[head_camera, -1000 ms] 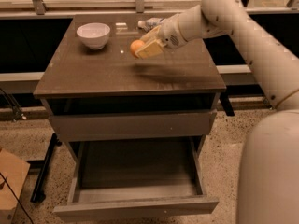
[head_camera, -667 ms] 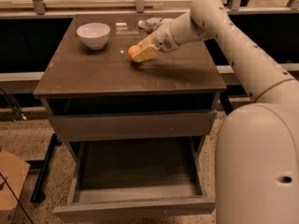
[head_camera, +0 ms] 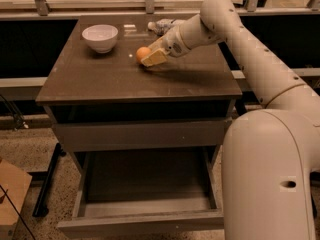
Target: Pick orange from middle drawer and place on counter
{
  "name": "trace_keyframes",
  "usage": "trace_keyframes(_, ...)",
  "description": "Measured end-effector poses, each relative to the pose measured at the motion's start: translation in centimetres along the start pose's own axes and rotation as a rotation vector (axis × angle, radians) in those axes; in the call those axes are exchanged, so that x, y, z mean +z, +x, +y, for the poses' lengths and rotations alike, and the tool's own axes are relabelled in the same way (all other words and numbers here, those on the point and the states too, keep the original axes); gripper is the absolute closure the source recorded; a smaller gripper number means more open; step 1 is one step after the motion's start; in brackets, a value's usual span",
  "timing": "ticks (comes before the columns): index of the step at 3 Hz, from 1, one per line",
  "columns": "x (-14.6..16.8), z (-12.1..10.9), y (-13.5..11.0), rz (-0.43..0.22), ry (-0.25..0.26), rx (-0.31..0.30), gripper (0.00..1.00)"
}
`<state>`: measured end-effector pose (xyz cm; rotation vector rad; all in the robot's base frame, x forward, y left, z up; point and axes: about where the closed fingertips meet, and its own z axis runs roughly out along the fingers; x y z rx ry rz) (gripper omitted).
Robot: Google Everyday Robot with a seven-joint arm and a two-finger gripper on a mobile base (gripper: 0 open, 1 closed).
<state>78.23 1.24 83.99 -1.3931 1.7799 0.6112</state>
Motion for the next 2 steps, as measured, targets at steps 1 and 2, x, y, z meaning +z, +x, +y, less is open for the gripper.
trace_keyframes(1, 0.4, 0.13, 0.03, 0.001, -0.006, 0.0, 0.04)
trace_keyframes(2, 0.59, 0.19, 0.05, 0.001, -0.009, 0.001, 0.0)
